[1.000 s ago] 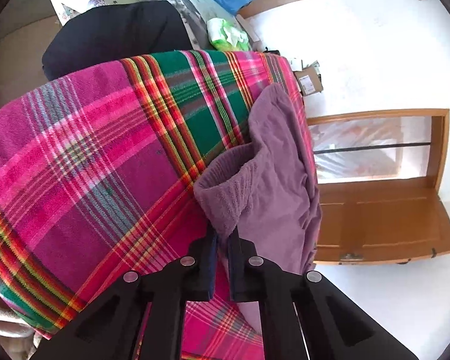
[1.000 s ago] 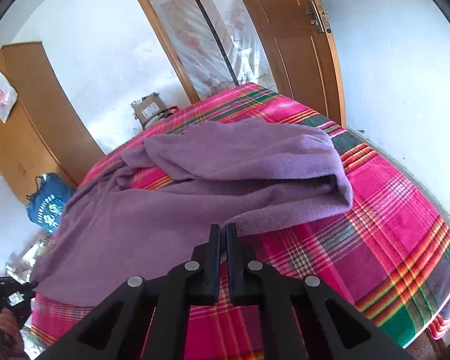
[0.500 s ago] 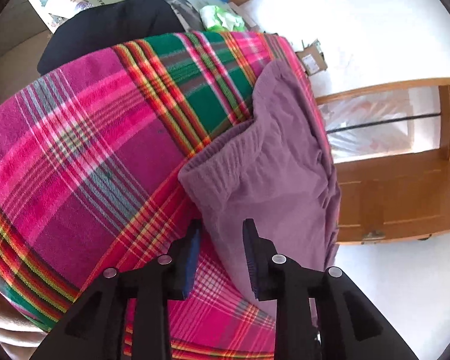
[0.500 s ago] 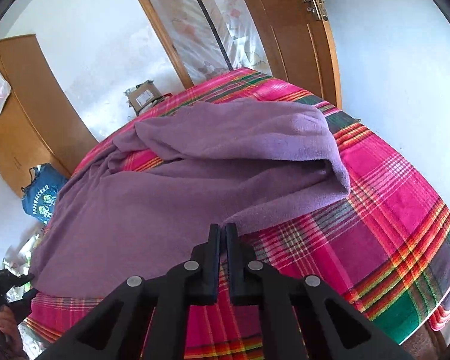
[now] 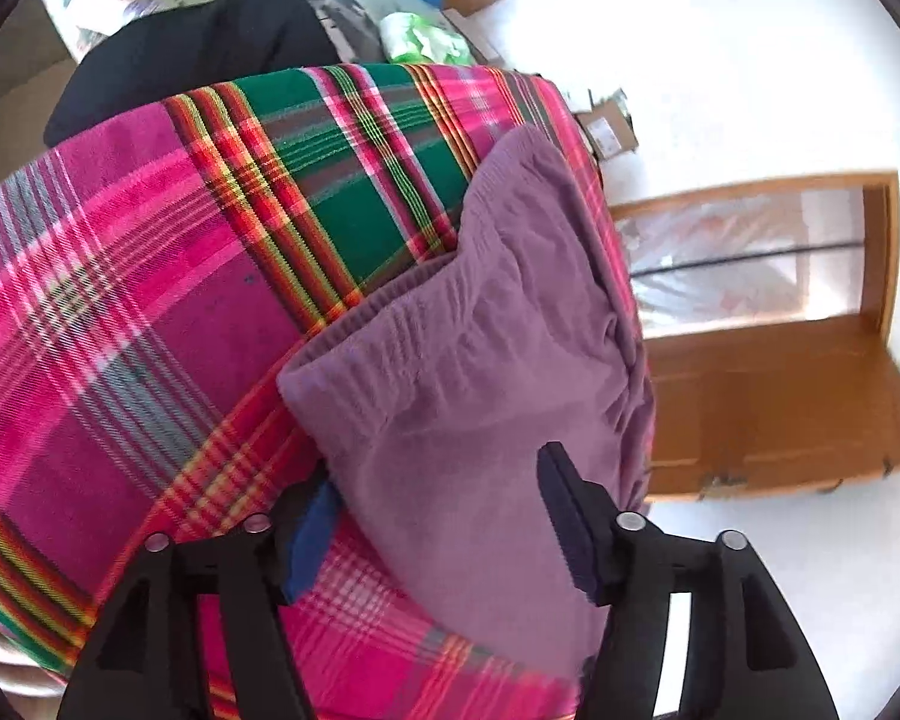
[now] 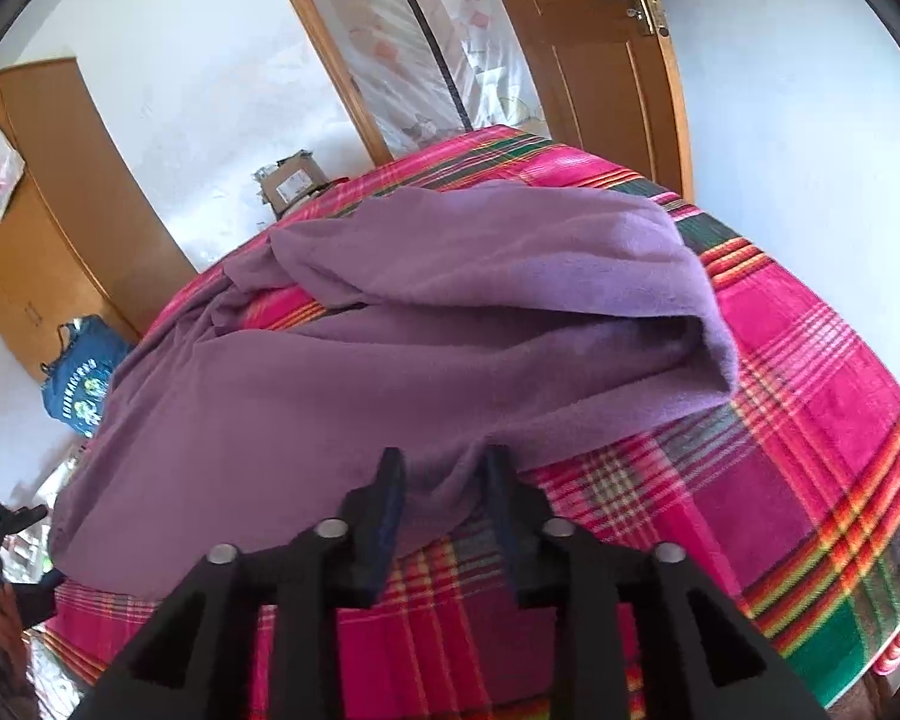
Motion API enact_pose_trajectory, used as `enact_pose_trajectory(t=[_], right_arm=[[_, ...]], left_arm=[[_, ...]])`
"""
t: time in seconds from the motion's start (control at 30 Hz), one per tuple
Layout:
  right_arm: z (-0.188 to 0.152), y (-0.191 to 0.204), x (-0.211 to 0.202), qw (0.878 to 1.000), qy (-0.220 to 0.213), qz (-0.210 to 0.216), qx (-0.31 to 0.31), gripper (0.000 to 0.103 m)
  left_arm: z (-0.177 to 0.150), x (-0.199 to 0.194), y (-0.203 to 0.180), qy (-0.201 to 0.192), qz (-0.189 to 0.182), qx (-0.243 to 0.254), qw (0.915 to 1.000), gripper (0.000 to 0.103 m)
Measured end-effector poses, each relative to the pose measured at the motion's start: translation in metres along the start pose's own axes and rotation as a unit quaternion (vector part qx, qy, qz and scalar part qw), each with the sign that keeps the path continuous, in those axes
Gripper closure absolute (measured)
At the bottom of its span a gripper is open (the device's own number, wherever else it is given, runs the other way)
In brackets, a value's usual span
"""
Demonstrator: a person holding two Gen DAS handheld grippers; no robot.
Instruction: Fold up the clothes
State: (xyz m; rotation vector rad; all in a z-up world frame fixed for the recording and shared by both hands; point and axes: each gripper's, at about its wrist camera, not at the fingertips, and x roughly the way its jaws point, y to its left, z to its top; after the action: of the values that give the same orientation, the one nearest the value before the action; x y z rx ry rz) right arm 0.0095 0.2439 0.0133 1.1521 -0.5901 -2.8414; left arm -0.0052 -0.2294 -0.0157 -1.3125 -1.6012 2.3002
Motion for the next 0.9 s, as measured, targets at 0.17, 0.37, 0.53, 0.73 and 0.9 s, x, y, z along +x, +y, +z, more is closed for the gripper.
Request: enact_pose_trajectory(t=[0.17, 0.37, 0.53, 0.73, 0.9], right_arm=[[0.002, 0.011, 0.002, 1.0, 0.004, -0.008, -0.015, 0.055], [-0.001, -0.002, -0.005, 0.999, -0.01, -0.036, 0.03, 0.053], [-0.004, -0.015, -0.015, 0.996, -0.022, -0.047, 0.073, 0.051], [0.003, -0.03, -0.017, 0.991, -0.036, -0.084, 0.097, 0.047], [0.008, -0.015, -0.003, 0.991, -0.032, -0.11, 0.065, 0.037]], left_arm=[[0.002, 0.004, -0.01, 0.009, 0.011, 0.027, 0.9995, 0.03], [0.005, 0.005, -0.006, 0.019, -0.008, 0.025, 0.9995, 0.027], [0.008, 0.004, 0.001, 0.03, -0.028, 0.008, 0.9991, 0.027], [0.008, 0.003, -0.001, 0.033, -0.025, 0.01, 0.9991, 0.029], [0.003, 0.003, -0.007, 0.024, -0.01, 0.034, 0.9991, 0.029]])
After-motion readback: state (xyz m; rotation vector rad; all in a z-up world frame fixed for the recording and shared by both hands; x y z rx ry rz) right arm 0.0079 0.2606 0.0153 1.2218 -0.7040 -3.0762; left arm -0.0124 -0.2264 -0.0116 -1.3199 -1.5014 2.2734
